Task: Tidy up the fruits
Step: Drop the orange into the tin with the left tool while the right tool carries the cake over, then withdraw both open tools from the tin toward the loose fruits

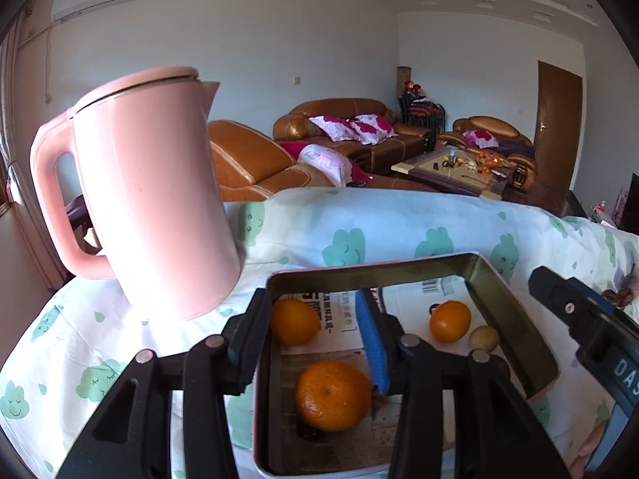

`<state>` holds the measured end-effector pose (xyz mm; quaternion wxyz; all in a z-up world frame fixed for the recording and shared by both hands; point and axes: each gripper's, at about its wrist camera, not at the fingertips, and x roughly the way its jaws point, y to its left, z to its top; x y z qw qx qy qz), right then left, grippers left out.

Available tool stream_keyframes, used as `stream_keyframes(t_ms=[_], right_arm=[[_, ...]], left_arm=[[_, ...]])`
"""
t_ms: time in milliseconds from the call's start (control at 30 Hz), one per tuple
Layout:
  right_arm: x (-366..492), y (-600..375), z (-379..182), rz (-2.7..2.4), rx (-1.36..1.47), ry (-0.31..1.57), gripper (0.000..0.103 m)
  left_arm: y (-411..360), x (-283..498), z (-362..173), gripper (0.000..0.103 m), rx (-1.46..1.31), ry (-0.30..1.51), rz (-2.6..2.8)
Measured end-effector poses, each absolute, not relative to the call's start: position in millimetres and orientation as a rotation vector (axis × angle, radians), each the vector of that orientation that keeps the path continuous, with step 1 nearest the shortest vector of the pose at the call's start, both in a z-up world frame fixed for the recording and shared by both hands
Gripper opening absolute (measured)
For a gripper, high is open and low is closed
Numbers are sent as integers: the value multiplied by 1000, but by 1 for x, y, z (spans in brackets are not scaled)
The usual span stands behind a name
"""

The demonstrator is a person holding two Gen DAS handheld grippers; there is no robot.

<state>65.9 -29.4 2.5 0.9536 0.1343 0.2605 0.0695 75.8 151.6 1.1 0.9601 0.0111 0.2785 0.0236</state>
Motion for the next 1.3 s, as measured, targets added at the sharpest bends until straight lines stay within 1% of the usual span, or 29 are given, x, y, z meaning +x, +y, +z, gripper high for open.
stream_keyframes(t_ms=[100,167,200,233,267,300,400,500,767,833,933,1133,1300], right_arm=[[65,-34,0,128,275,537,65],[62,-36,0,124,276,533,65],[61,-37,0,121,276,528,65],[59,-39,1,120,277,524,65],[58,-40,1,119,278,520,65],[57,-41,2,115,279,517,65],[55,-46,2,109,293,514,65],[53,-53,3,96,313,510,65],[38,-72,12,3,305,439,65],[38,-74,11,-22,291,443,68],[42,-74,7,-19,287,479,69],[49,-66,-2,-1,216,565,70],[43,-65,-5,-15,151,577,70]], left_arm=[[137,74,-2,46,71,559,-30],[124,73,-6,53,122,558,-69],[118,72,-7,67,145,558,-79],[114,70,-8,86,164,556,-78],[111,68,-7,93,177,543,-69],[109,65,-6,103,187,525,-61],[108,61,-1,103,201,496,-54],[121,62,5,103,147,501,-47],[211,45,42,103,-162,337,240],[231,43,42,103,-225,330,289],[249,46,37,103,-290,355,318],[234,54,24,103,-254,397,285],[189,50,17,103,-172,419,132]])
